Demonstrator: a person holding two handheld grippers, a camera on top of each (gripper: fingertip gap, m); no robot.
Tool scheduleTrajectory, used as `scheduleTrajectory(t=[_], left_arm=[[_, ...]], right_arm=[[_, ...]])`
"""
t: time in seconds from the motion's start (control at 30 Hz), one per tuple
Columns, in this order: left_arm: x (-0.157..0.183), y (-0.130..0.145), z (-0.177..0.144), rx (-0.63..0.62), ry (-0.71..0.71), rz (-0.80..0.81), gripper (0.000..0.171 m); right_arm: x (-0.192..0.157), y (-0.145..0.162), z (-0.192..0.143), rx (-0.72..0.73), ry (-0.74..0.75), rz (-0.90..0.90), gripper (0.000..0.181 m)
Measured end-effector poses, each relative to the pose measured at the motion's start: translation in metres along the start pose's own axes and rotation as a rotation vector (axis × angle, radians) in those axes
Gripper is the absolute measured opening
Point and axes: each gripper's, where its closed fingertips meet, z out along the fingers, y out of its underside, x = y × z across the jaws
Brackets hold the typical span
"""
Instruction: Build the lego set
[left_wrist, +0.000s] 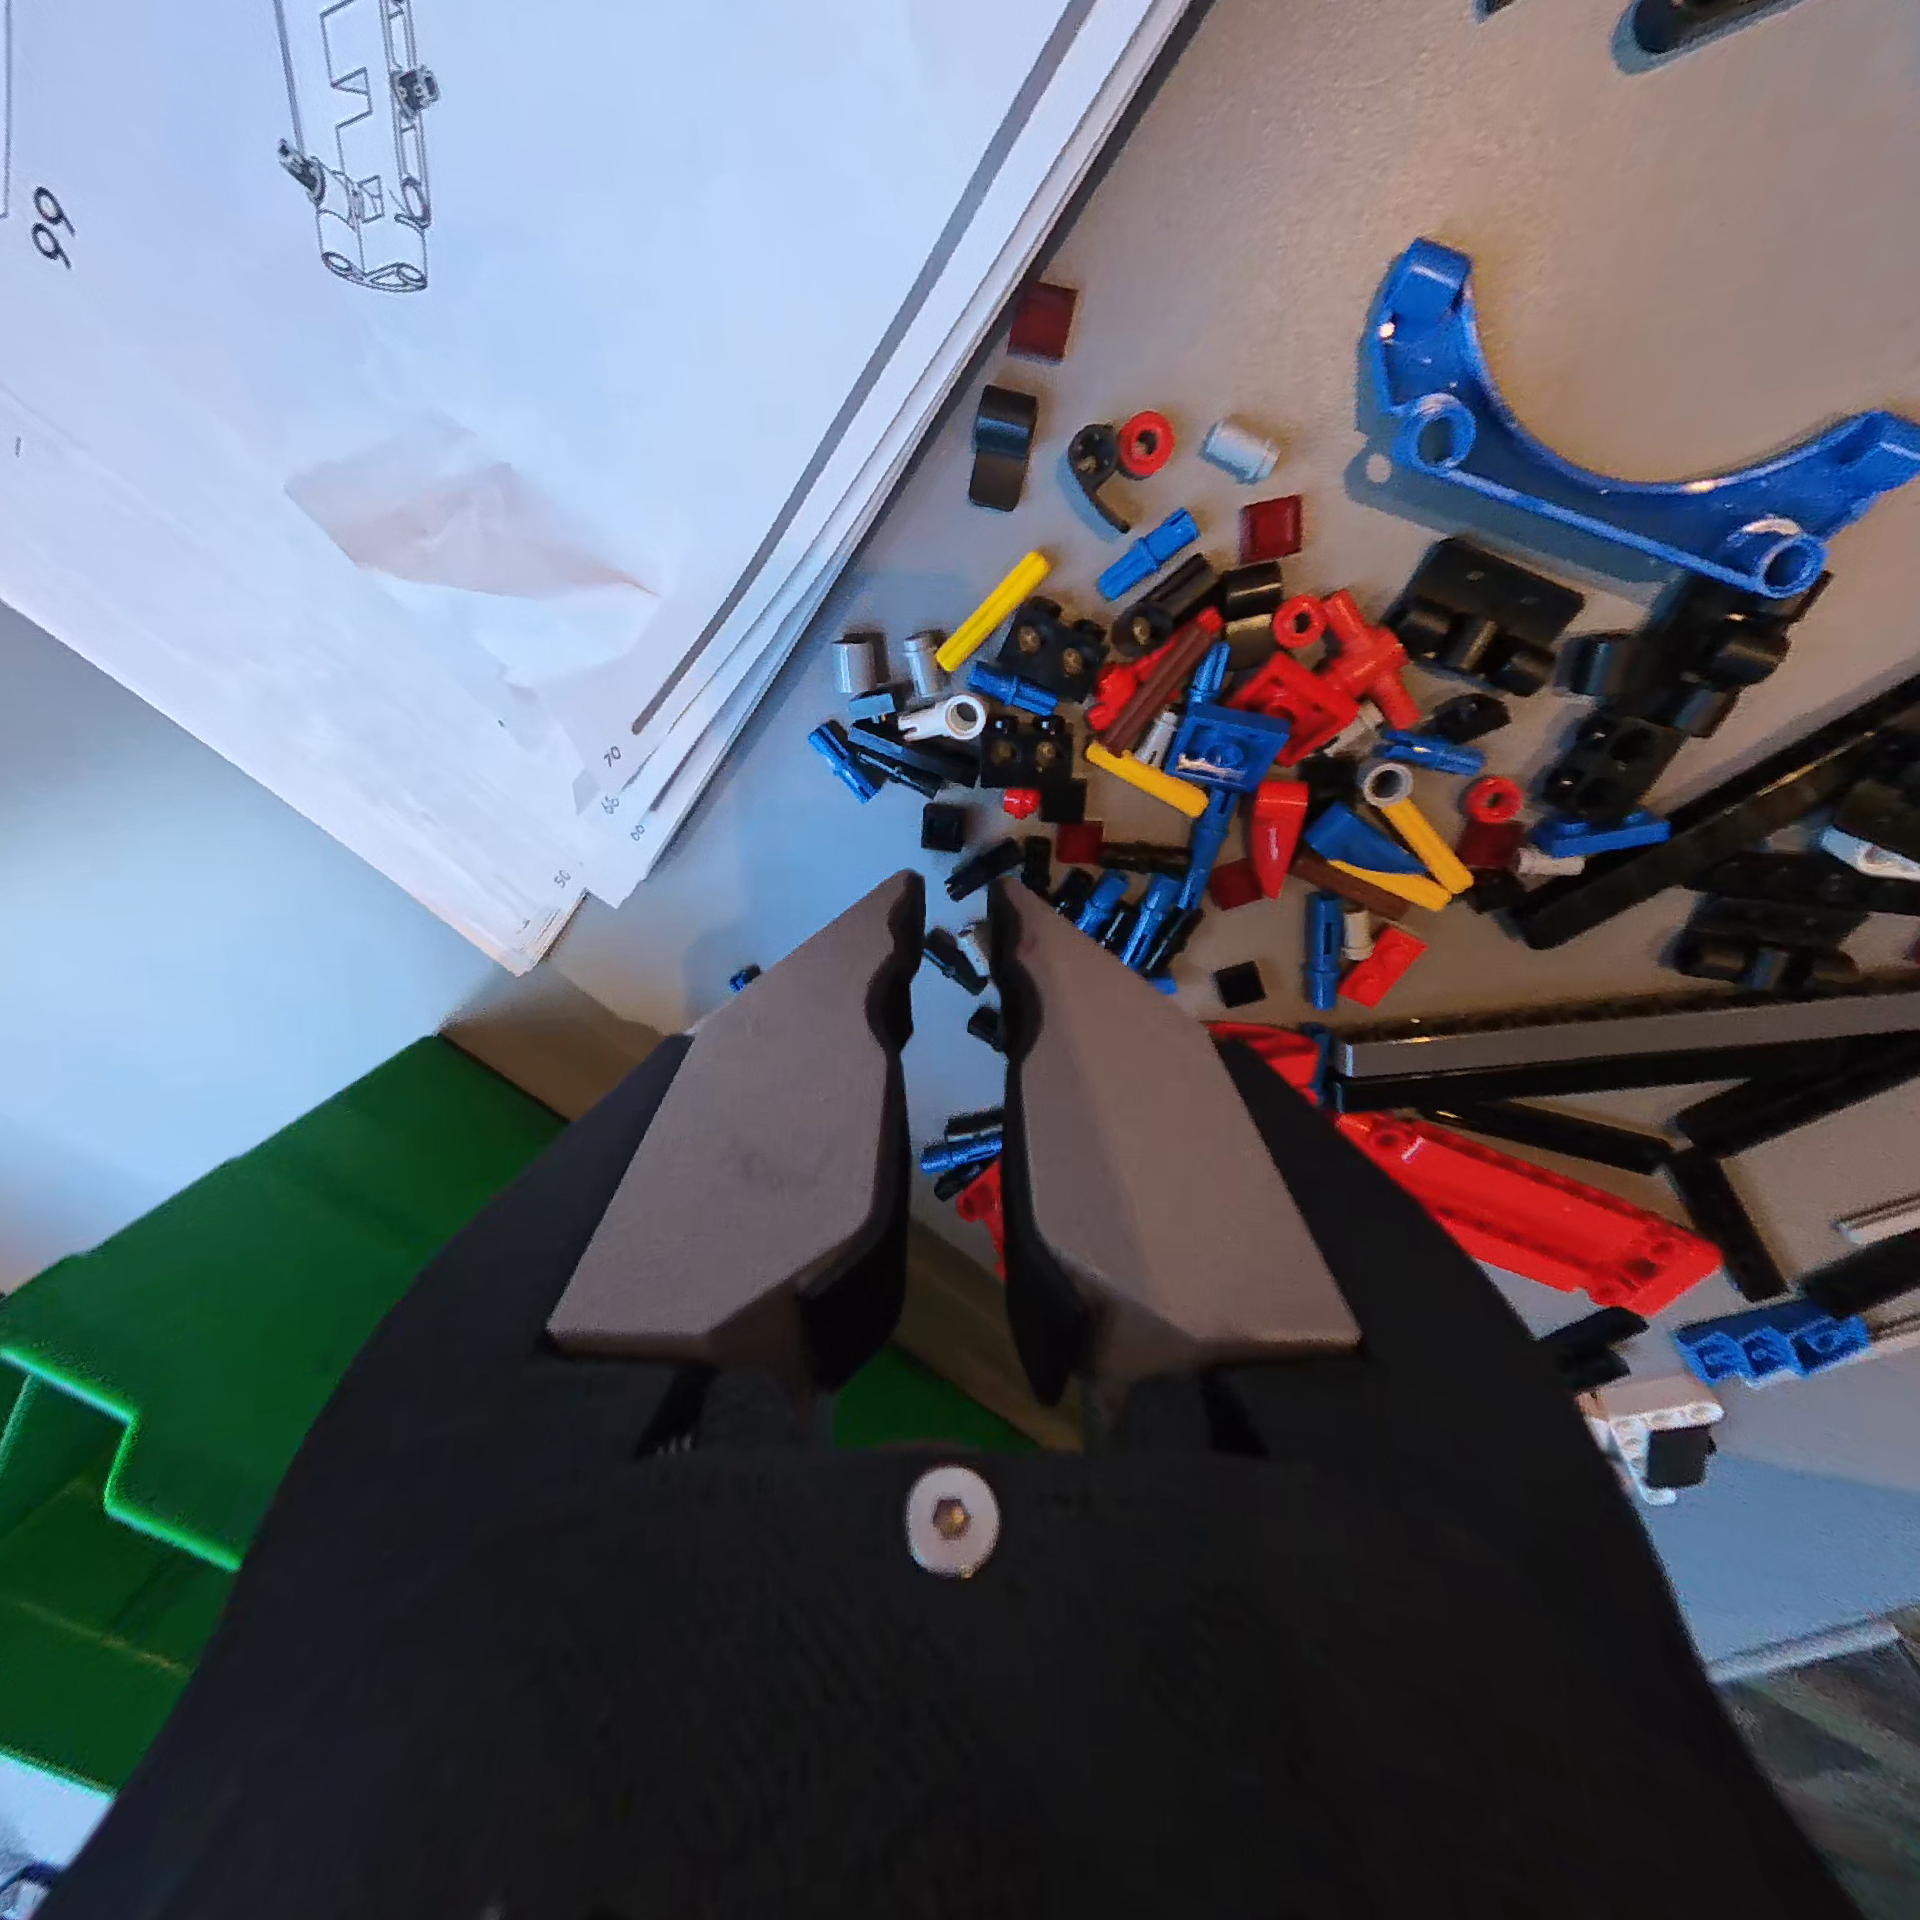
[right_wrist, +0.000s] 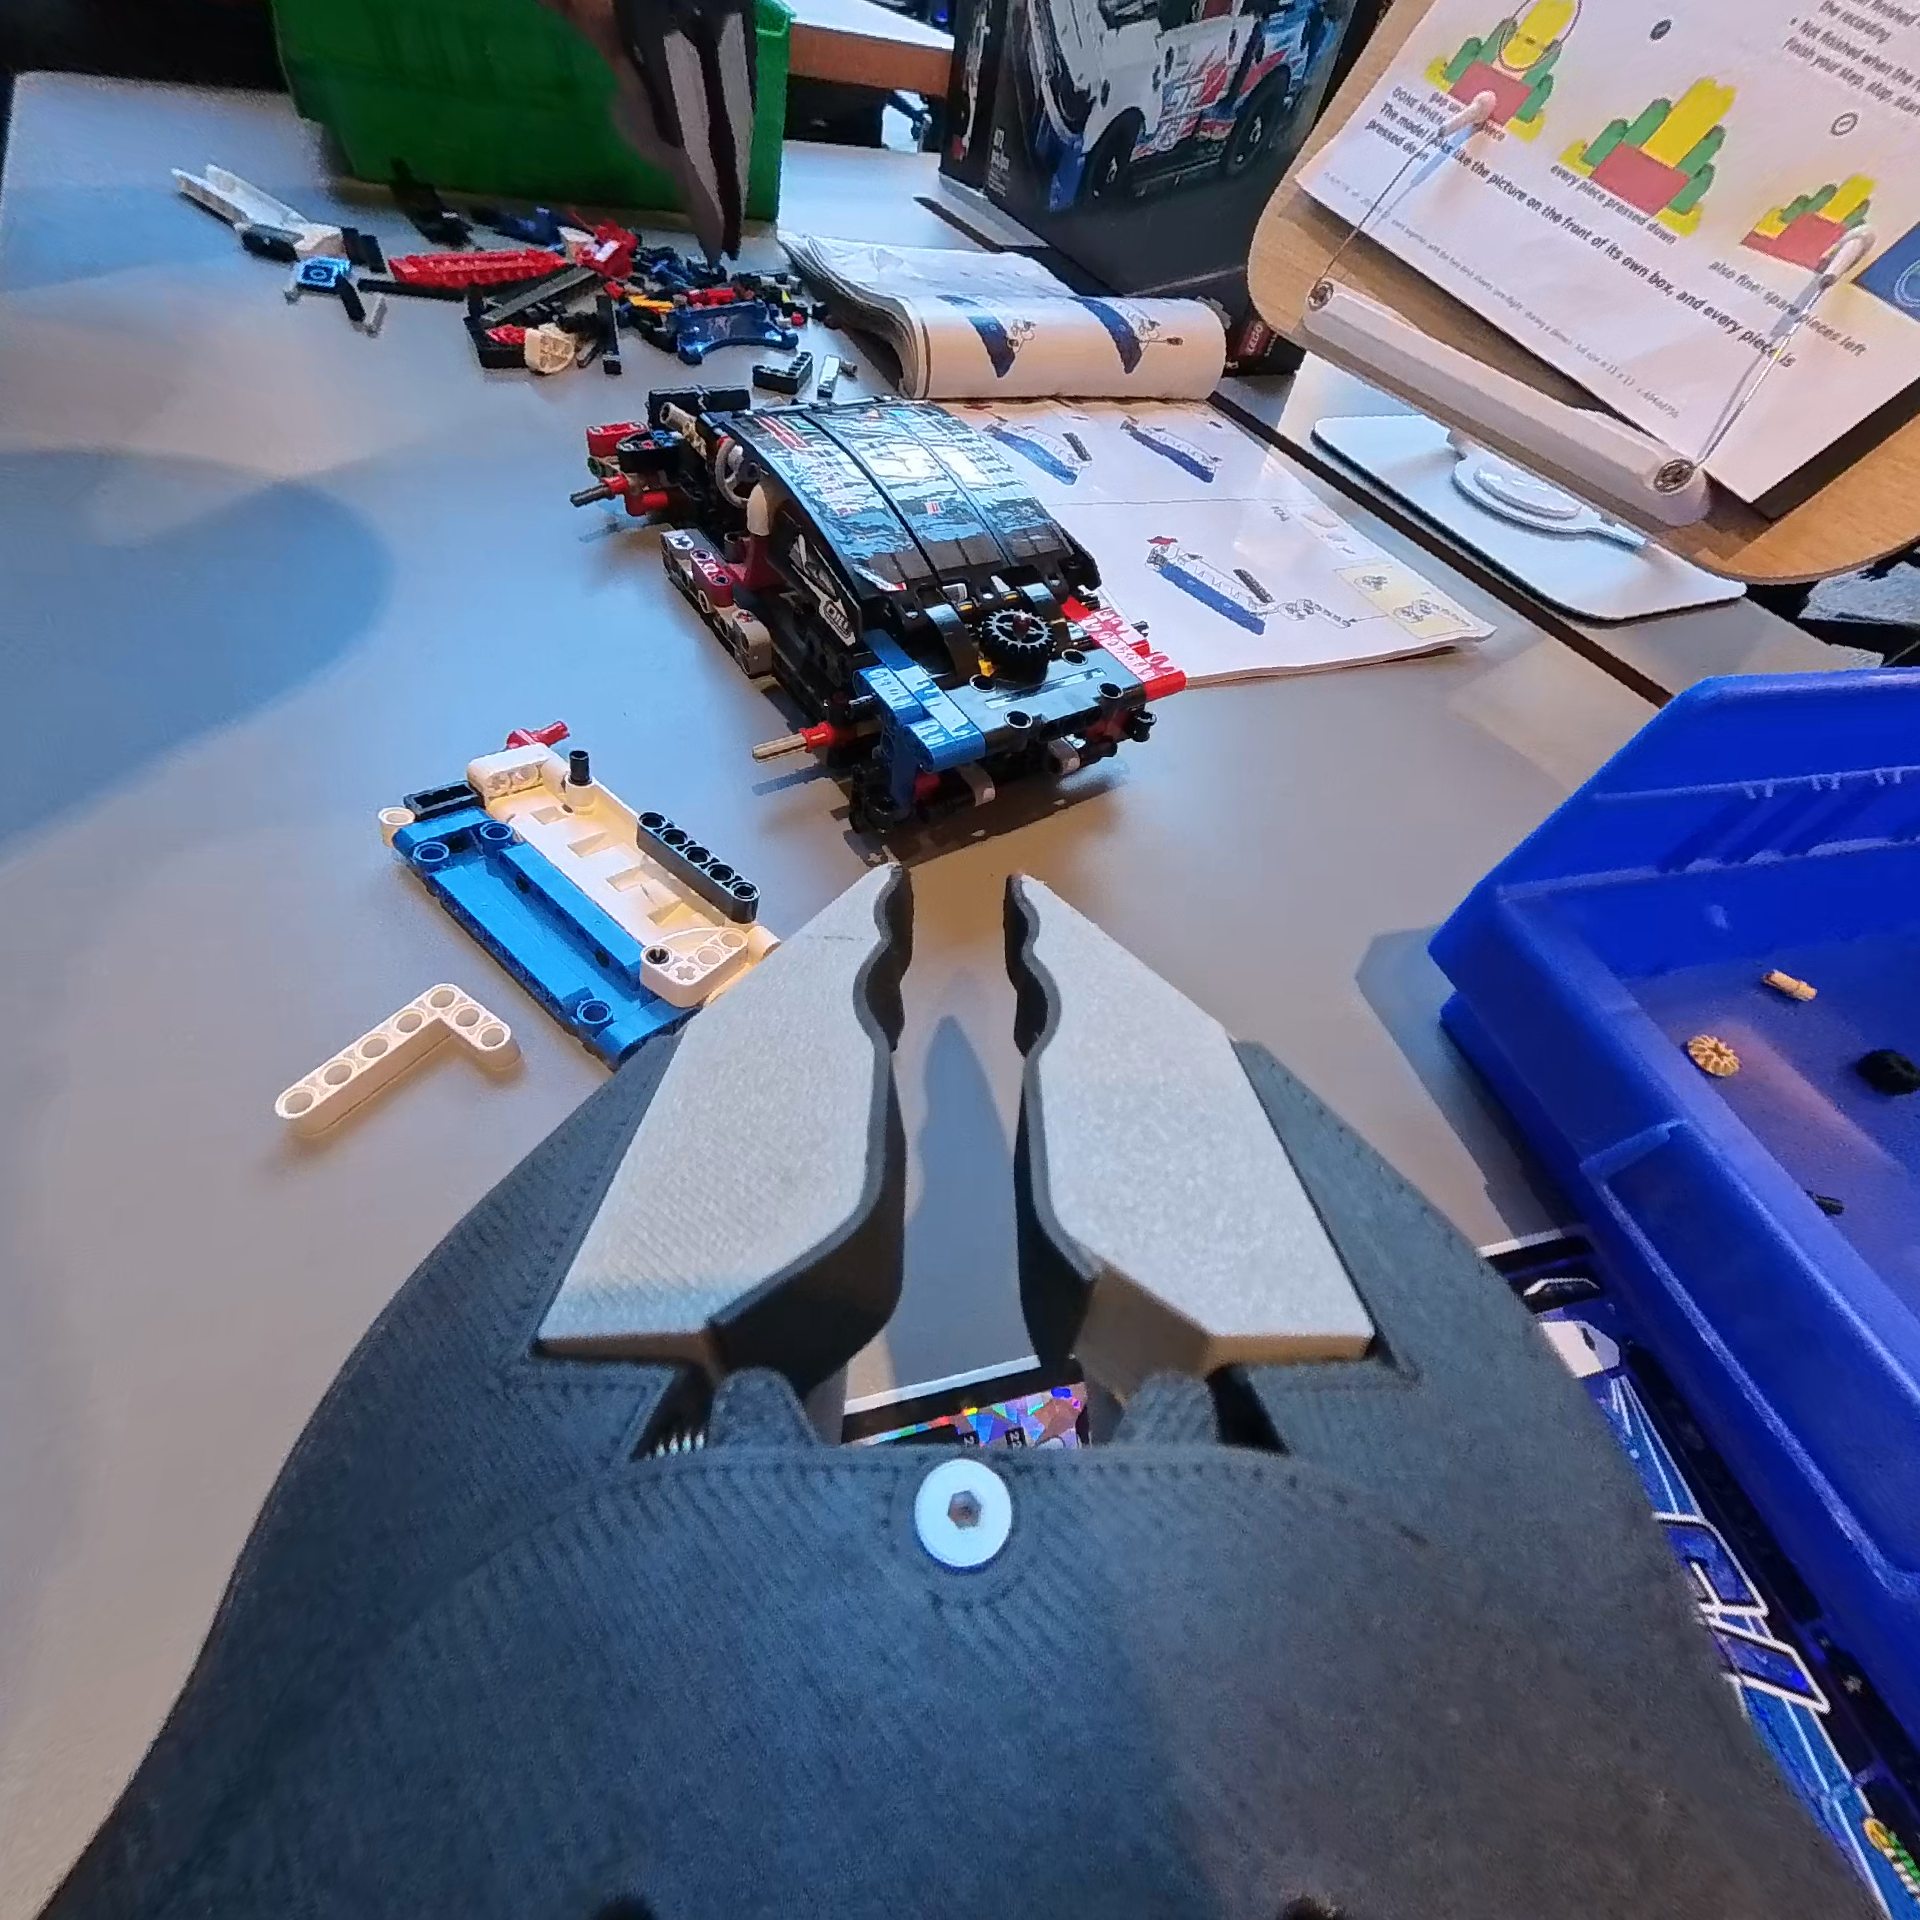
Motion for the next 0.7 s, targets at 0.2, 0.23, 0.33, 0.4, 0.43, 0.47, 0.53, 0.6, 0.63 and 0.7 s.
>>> scheduleTrajectory(t=[0.2, 0.23, 0.33, 0.4, 0.43, 0.47, 0.53, 0.6, 0.63, 0.7], left_arm=[[0.0030, 0.0025, 0.0058, -0.042, 0.021, 0.066, 0.008], [0.0024, 0.0019, 0.0058, -0.041, 0.022, 0.062, 0.008], [0.0041, 0.0015, 0.0063, -0.039, 0.046, 0.050, 0.003], [0.0045, 0.0016, 0.0064, -0.036, 0.044, 0.052, 0.003], [0.0046, 0.0016, 0.0064, -0.033, 0.040, 0.052, 0.002], [0.0047, 0.0016, 0.0063, -0.028, 0.036, 0.047, 0.002], [0.0058, 0.0020, 0.0061, -0.015, 0.037, 0.023, 0.001], [0.0070, 0.0026, 0.0058, 0.000, 0.034, 0.002, 0.001], [0.0073, 0.0032, 0.0054, 0.006, 0.030, -0.005, 0.001], [0.0085, 0.0047, 0.0035, 0.015, 0.028, -0.018, 0.001]], right_arm=[[0.0007, -0.0003, -0.0002, 0.002, -0.001, 0.008, 0.015], [0.0009, -0.0004, -0.0004, 0.003, -0.002, 0.011, 0.014], [0.0016, -0.0010, -0.0009, 0.009, -0.004, 0.020, 0.014], [0.0018, -0.0015, -0.0013, 0.013, -0.005, 0.023, 0.014], [0.0019, -0.0016, -0.0013, 0.014, -0.005, 0.023, 0.014], [0.0018, -0.0017, -0.0016, 0.015, -0.005, 0.022, 0.014], [0.0016, -0.0020, -0.0018, 0.017, -0.004, 0.020, 0.014], [0.0014, -0.0024, -0.0021, 0.020, -0.004, 0.018, 0.014], [0.0013, -0.0027, -0.0024, 0.022, -0.004, 0.017, 0.014], [0.0012, -0.0031, -0.0027, 0.025, -0.003, 0.014, 0.014]])
